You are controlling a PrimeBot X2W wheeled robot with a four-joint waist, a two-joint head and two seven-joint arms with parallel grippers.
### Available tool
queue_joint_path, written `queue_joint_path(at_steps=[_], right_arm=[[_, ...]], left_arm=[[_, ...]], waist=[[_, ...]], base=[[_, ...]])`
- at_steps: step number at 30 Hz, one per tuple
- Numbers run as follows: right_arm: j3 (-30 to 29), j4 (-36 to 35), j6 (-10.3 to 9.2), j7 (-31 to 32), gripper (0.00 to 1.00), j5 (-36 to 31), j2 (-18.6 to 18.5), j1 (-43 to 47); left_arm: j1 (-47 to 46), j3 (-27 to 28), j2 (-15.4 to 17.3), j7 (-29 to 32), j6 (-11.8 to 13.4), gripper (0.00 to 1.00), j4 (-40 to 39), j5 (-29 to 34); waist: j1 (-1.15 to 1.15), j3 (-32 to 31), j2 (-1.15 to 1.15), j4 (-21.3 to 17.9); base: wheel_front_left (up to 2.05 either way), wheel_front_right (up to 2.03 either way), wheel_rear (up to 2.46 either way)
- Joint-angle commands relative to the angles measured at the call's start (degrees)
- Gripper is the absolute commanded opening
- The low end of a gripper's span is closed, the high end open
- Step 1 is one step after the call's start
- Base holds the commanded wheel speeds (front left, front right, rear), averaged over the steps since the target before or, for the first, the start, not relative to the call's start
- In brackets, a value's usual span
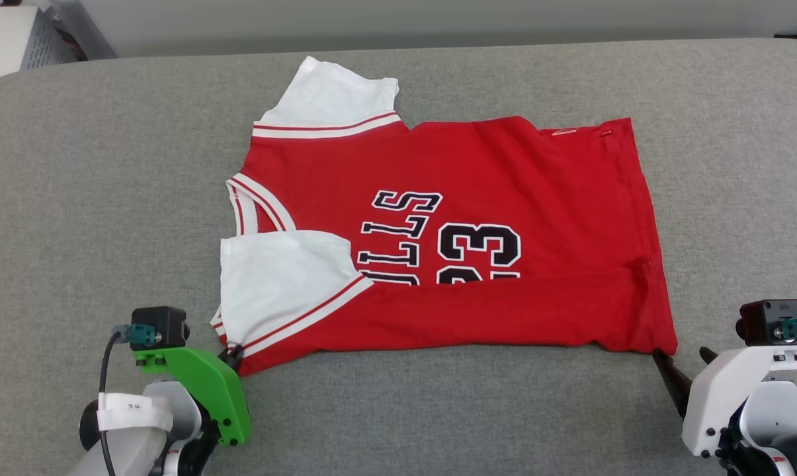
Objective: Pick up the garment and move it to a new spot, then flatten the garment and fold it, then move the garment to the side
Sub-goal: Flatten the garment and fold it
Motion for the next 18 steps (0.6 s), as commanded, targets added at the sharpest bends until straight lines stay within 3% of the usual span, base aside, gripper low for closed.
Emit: queue_joint_path(at_steps=[1, 7, 18], right_arm=[[-0.05, 0.57, -0.05, -0.04, 1.0, -0.53, -0.55, -0.65], [-0.48, 2.59, -0.05, 0.58, 1.0, -0.97, -1.54, -1.59], [-2.0, 7.79, -0.05, 2.35, 1.0, -4.71, 0.42, -6.32]], left_arm=[[1.89, -1.1, -0.86, 0.02, -0.31, 0.0, 1.93, -0.17], [1.22, -0.27, -0.4, -3.88, -1.29, 0.0, -0.95, 1.01], [0.95, -0.8, 1.46, -3.49, 1.04, 0.0, -11.15, 3.35]], waist=[[0.0, -1.13, 0.0, 0.83], [0.0, -3.0, 0.0, 2.69], [0.0, -2.25, 0.0, 4.47]], base=[[0.0, 0.0, 0.0], [0.0, 0.0, 0.0], [0.0, 0.0, 0.0]])
